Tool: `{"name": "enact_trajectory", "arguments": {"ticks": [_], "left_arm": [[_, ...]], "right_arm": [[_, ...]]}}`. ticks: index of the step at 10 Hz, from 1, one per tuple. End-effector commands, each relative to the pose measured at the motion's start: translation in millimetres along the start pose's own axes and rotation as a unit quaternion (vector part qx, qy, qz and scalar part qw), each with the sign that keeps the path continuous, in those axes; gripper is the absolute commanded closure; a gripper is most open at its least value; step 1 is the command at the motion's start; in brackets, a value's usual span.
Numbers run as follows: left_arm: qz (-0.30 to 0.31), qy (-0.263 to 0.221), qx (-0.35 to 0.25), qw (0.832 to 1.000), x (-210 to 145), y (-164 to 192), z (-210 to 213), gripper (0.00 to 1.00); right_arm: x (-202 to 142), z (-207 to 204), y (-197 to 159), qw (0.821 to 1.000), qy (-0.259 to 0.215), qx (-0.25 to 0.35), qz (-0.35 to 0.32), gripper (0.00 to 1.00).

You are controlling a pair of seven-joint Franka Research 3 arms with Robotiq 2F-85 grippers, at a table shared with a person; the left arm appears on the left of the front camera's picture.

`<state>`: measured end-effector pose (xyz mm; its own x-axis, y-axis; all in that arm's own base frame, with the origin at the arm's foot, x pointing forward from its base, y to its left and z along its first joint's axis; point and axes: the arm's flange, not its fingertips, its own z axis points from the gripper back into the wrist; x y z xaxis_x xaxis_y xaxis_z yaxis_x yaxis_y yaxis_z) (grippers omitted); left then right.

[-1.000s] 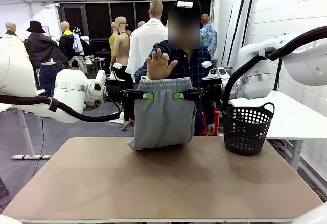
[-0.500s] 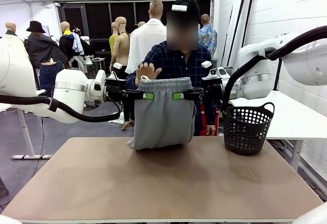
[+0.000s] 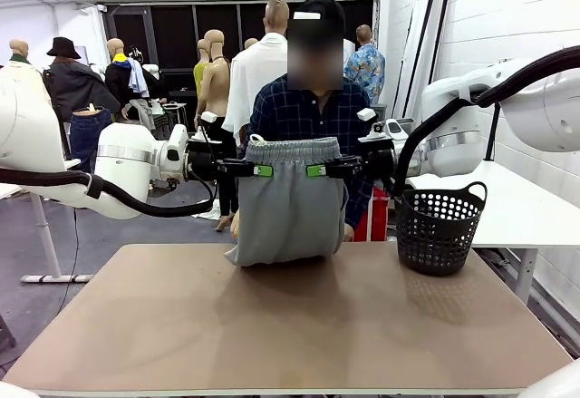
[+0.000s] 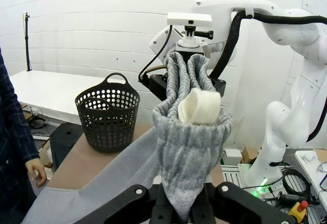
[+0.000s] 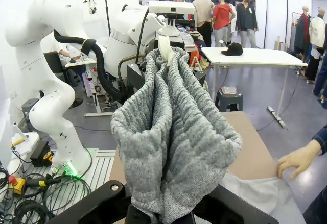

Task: Fold the training pants.
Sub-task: Release the ends of the Training pants and then grab the overlapped ends.

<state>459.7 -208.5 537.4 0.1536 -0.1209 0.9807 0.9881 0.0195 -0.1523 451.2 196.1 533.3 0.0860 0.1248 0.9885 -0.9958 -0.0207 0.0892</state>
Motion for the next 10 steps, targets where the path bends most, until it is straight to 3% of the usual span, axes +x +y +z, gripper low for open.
{"name": "enact_trajectory", "arguments": {"ticks": [1, 10], "left_arm": [[-0.006, 0.001, 0.005, 1.0, 2.8, -1.1, -0.1, 1.0], [-0.006, 0.001, 0.005, 1.0, 2.8, -1.1, -0.1, 1.0]], "right_arm": [[1.5, 0.5, 1.3, 1.0, -0.003, 0.005, 0.001, 1.0], [1.5, 0.5, 1.3, 1.0, -0.003, 0.005, 0.001, 1.0]]}}
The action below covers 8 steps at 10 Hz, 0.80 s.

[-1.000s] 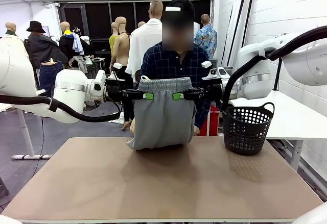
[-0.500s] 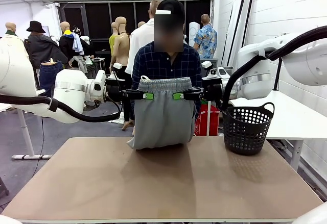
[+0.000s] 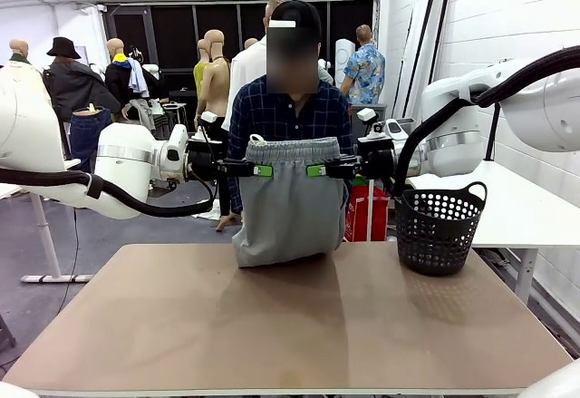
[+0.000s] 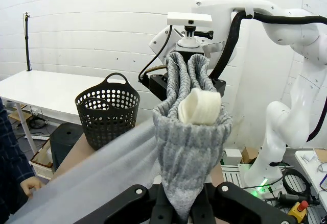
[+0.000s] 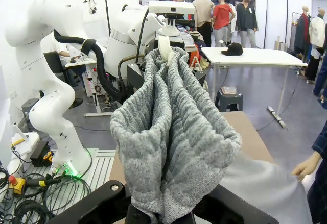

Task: Fold the training pants.
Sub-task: Release the ends of the Training pants and then grab the overlapped ends.

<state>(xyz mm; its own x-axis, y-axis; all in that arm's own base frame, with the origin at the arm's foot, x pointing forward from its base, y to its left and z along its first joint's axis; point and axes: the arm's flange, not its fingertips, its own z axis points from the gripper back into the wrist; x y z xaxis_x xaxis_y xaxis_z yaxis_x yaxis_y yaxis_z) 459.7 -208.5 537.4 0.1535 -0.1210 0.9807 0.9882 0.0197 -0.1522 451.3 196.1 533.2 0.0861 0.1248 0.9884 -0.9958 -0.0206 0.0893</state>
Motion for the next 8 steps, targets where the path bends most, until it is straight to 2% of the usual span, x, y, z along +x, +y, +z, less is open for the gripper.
{"name": "enact_trajectory", "arguments": {"ticks": [1, 8], "left_arm": [[-0.006, 0.001, 0.005, 1.0, 2.8, -1.1, -0.1, 1.0], [-0.006, 0.001, 0.005, 1.0, 2.8, -1.1, -0.1, 1.0]], "right_arm": [[1.5, 0.4, 1.3, 1.0, -0.003, 0.005, 0.001, 1.0], [1.5, 0.4, 1.3, 1.0, -0.003, 0.005, 0.001, 1.0]]}}
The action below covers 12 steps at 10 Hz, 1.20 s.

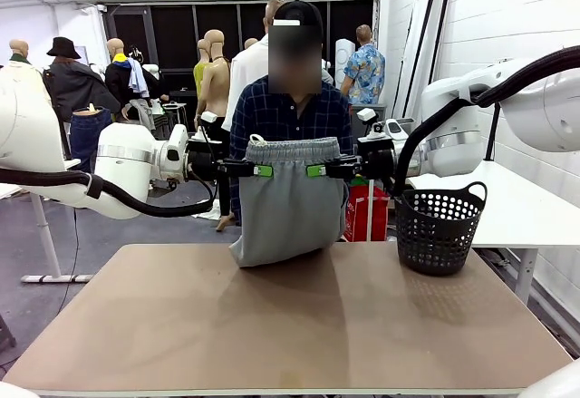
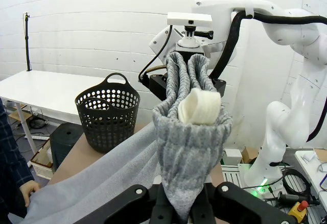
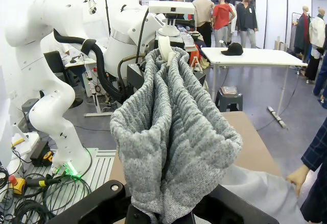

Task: Fold the training pants.
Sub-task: Release the ends of the Training pants and then grab the overlapped ends.

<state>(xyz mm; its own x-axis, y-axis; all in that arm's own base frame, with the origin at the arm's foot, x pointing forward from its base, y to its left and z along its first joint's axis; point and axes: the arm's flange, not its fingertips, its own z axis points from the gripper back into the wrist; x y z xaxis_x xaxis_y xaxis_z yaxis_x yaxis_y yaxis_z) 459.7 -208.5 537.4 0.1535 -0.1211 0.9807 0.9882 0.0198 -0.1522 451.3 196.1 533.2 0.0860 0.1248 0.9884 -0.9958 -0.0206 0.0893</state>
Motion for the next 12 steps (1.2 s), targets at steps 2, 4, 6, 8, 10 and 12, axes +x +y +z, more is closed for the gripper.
{"name": "enact_trajectory", "arguments": {"ticks": [2, 4, 6, 8, 10, 12], "left_arm": [[-0.006, 0.001, 0.005, 1.0, 2.8, -1.1, -0.1, 1.0], [-0.006, 0.001, 0.005, 1.0, 2.8, -1.1, -0.1, 1.0], [-0.006, 0.001, 0.005, 1.0, 2.8, -1.1, -0.1, 1.0], [-0.006, 0.001, 0.005, 1.0, 2.8, -1.1, -0.1, 1.0], [-0.006, 0.001, 0.005, 1.0, 2.8, -1.1, -0.1, 1.0], [-0.006, 0.001, 0.005, 1.0, 2.8, -1.1, -0.1, 1.0]], "right_arm": [[1.5, 0.4, 1.3, 1.0, -0.003, 0.005, 0.001, 1.0], [1.5, 0.4, 1.3, 1.0, -0.003, 0.005, 0.001, 1.0], [1.5, 0.4, 1.3, 1.0, -0.003, 0.005, 0.001, 1.0], [1.5, 0.4, 1.3, 1.0, -0.003, 0.005, 0.001, 1.0], [1.5, 0.4, 1.3, 1.0, -0.003, 0.005, 0.001, 1.0], [1.5, 0.4, 1.3, 1.0, -0.003, 0.005, 0.001, 1.0]]}}
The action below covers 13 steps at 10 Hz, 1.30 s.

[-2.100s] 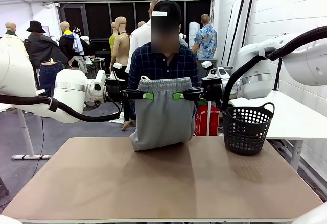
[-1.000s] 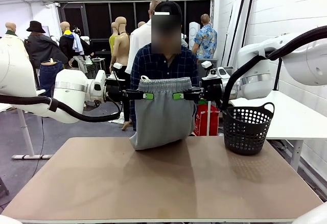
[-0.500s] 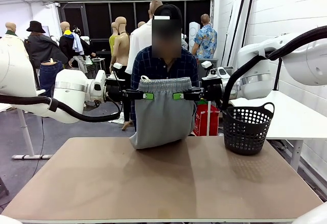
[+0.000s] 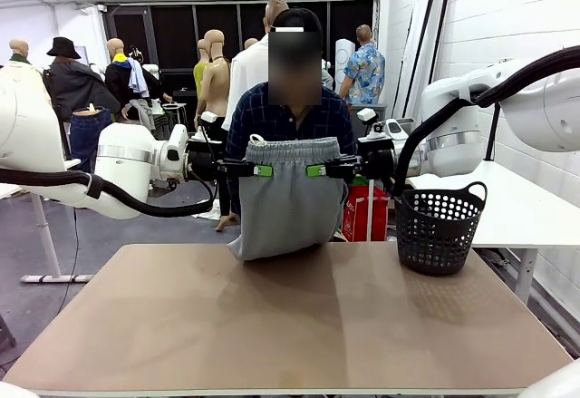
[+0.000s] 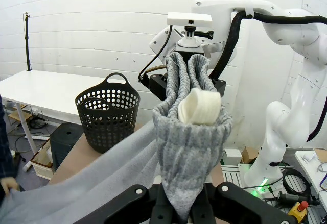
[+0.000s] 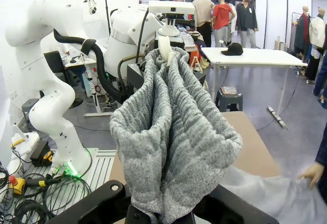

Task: Fold the training pants.
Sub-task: Release the ends of the Training pants and then grab the overlapped ends.

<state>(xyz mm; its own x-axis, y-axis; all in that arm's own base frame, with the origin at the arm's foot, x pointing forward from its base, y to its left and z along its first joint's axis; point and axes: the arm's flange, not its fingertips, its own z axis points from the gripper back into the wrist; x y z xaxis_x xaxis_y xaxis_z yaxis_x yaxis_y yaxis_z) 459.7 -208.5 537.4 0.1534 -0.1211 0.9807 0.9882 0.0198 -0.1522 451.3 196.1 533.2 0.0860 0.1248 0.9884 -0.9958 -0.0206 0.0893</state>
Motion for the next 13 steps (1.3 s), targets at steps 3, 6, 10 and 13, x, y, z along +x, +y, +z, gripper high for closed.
{"name": "enact_trajectory", "arguments": {"ticks": [3, 6, 10, 13], "left_arm": [[-0.006, 0.001, 0.005, 1.0, 2.8, -1.1, -0.1, 1.0], [-0.006, 0.001, 0.005, 1.0, 2.8, -1.1, -0.1, 1.0], [-0.006, 0.001, 0.005, 1.0, 2.8, -1.1, -0.1, 1.0], [-0.006, 0.001, 0.005, 1.0, 2.8, -1.1, -0.1, 1.0]], "right_arm": [[1.5, 0.4, 1.3, 1.0, -0.003, 0.005, 0.001, 1.0], [1.5, 0.4, 1.3, 1.0, -0.003, 0.005, 0.001, 1.0], [1.5, 0.4, 1.3, 1.0, -0.003, 0.005, 0.001, 1.0], [1.5, 0.4, 1.3, 1.0, -0.003, 0.005, 0.001, 1.0]]}}
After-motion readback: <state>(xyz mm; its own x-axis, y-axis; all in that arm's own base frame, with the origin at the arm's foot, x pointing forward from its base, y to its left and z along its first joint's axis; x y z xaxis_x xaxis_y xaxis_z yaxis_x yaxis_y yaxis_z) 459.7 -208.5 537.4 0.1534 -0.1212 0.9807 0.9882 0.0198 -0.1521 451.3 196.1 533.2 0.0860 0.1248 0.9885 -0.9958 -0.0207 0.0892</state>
